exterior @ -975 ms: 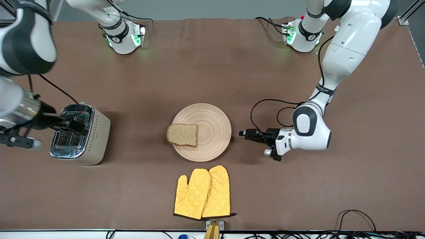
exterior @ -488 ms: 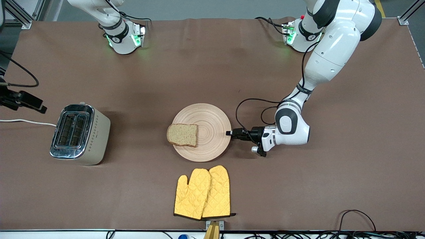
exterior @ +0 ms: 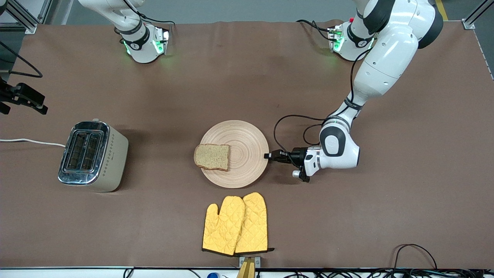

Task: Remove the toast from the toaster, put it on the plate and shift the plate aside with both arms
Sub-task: 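Grip the plate rim with the left gripper and slide it sideways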

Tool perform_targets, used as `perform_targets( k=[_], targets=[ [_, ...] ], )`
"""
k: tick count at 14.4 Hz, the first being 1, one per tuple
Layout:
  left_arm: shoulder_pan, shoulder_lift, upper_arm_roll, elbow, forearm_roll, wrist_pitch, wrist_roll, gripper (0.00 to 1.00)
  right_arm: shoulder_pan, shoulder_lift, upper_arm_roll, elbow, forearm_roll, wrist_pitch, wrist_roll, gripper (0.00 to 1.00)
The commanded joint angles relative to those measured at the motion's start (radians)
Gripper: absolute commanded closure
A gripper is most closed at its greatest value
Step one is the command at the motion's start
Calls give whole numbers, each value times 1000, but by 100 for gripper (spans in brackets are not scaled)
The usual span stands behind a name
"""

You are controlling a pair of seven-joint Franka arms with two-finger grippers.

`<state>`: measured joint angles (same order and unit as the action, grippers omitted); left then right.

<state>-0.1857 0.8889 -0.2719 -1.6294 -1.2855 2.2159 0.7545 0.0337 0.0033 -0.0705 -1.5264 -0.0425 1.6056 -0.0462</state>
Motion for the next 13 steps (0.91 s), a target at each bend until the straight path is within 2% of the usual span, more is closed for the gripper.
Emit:
perform_targets(
  k=[1, 4, 7, 9, 13],
  targets=[
    [3, -4, -4, 0, -53, 11, 16, 99, -8, -63, 4, -95, -10, 53, -12, 0],
    [29, -48, -4, -13, -54, 2, 3, 100, -6, -60, 3, -80, 26, 37, -12, 0],
    [78, -152, -3, -49, -49, -27, -27, 100, -8, -54, 3, -55, 41, 16, -14, 0],
    [139, -217, -1, -64, -34, -103, -52, 100, -9, -55, 1, -54, 55, 17, 6, 0],
    [352, -263, -1, -47, 106, -321, -107, 100, -6, -55, 9, -23, 46, 20, 8, 0]
  ],
)
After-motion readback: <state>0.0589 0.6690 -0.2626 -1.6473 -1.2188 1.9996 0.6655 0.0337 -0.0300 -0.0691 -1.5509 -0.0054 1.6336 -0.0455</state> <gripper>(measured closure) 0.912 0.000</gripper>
